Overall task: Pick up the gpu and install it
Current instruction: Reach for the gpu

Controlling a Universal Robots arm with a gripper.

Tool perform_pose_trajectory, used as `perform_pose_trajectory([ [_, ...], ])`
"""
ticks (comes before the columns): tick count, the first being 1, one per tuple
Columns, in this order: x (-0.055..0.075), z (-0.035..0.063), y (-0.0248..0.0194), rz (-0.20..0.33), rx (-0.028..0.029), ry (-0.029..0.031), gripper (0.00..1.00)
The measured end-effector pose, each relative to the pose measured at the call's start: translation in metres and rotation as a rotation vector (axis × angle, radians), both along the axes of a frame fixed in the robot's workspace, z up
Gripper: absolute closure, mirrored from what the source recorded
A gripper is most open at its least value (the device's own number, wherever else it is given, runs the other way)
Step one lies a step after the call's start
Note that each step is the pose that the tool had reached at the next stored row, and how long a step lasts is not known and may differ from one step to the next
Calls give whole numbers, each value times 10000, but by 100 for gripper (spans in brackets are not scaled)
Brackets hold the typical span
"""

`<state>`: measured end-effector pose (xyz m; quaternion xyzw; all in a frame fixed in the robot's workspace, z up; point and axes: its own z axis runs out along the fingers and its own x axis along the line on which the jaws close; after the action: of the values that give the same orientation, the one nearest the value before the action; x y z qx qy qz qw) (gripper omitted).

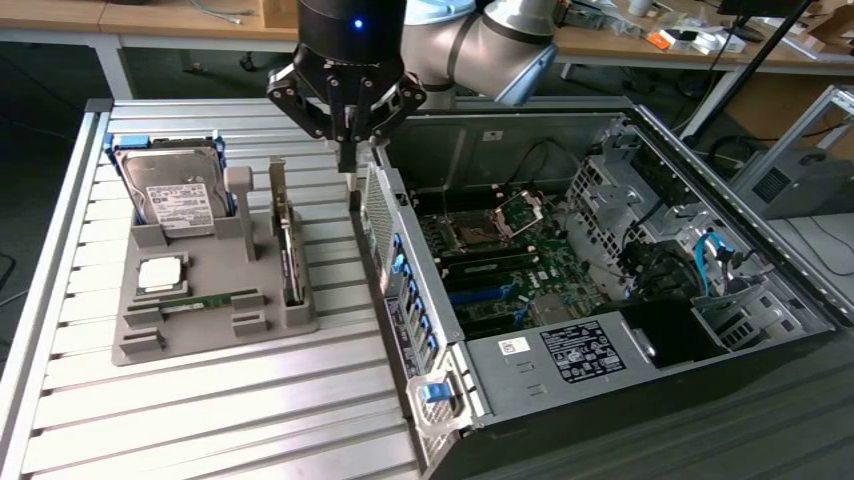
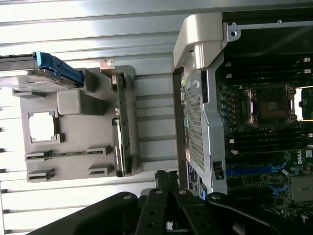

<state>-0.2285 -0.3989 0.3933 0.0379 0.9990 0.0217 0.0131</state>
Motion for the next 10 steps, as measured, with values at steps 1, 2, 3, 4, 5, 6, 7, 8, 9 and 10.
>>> perform_pose_trajectory([
  [1,-5,0,0,0,-1,1,89],
  [2,-10,0,0,0,0,1,89],
  [3,-14,0,0,0,0,1,89],
  [4,-23,0,0,0,0,0,89],
  [5,-31,0,0,0,0,0,89],
  [6,-38,0,0,0,0,1,89],
  [7,-42,0,0,1,0,1,89],
  [8,-45,0,0,1,0,0,89],
  [9,-49,0,0,0,0,0,89],
  [10,-54,0,0,1,0,0,89],
])
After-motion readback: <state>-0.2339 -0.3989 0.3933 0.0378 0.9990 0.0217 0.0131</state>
